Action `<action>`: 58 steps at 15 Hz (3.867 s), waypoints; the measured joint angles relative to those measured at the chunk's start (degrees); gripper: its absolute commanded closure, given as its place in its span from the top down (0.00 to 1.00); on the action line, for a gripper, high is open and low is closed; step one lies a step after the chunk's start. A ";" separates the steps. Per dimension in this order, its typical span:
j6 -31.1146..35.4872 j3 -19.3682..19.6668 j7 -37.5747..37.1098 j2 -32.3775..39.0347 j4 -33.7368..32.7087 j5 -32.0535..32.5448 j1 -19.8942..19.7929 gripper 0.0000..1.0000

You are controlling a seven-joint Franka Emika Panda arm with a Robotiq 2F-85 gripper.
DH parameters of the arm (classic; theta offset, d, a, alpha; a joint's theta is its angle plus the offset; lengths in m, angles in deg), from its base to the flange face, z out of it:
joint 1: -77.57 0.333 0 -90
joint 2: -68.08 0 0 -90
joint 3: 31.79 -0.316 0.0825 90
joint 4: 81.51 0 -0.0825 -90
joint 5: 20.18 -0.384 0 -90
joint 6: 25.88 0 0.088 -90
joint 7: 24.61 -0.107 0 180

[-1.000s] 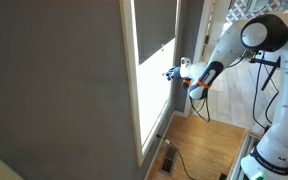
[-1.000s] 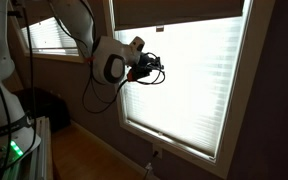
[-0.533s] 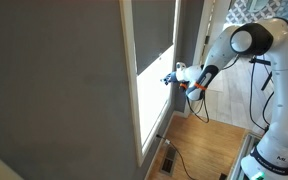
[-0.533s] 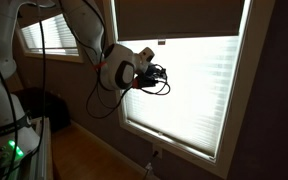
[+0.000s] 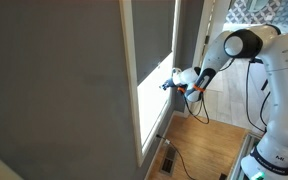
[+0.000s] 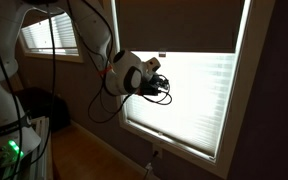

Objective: Open the window shade

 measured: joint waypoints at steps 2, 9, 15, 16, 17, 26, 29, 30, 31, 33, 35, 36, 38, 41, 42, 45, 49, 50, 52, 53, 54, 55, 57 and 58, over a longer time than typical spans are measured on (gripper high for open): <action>-1.31 -0.93 -1.07 1.10 -1.19 1.24 -0.98 0.00; -1.18 -2.31 -1.42 1.93 -2.21 1.90 -2.09 0.00; 0.22 -2.57 -1.25 1.53 -1.37 2.03 -1.94 0.23; 0.22 -2.69 -1.25 1.47 -1.08 2.15 -1.94 0.25; 0.20 -2.73 -1.25 1.49 -0.69 2.28 -1.90 0.24; -2.46 -2.90 -1.87 0.95 3.94 5.18 -2.03 0.92; -7.78 -3.69 -4.56 -1.50 7.57 8.03 -2.81 1.00; -9.93 -4.46 -6.15 -2.73 9.05 9.38 -3.54 1.00; -11.61 -5.69 -8.06 -4.03 10.56 10.95 -4.77 1.00; -14.12 -9.27 -12.18 -6.61 13.64 14.51 -8.43 1.00; -15.94 -13.19 -16.02 -9.21 16.75 17.40 -12.61 1.00; -16.64 -15.07 -17.74 -10.52 18.21 18.62 -14.71 1.00; -17.39 -18.53 -20.75 -13.34 21.04 20.20 -18.78 1.00; -17.39 -23.18 -25.43 -18.24 24.46 21.75 -24.57 1.00; -17.39 -24.48 -27.12 -20.02 25.34 21.85 -26.17 1.00; -18.82 -27.78 -32.76 -25.57 27.37 22.16 -29.77 1.00; -26.08 -30.87 -38.04 -30.44 28.38 22.75 -31.70 1.00; -28.11 -29.08 -36.54 -31.09 28.82 19.53 -29.41 1.00; -31.15 -21.92 -29.61 -31.48 29.89 9.83 -20.76 1.00; -31.89 -18.82 -25.96 -31.45 30.56 5.07 -16.61 1.00; -32.11 -16.22 -22.47 -31.40 31.36 0.55 -12.79 1.00; -32.09 -13.96 -18.80 -31.32 32.36 -3.98 -8.99 1.00; -32.05 -11.03 -13.30 -31.13 34.17 -11.32 -2.54 1.00; -32.05 -10.53 -12.55 -31.14 34.63 -12.64 -1.03 1.00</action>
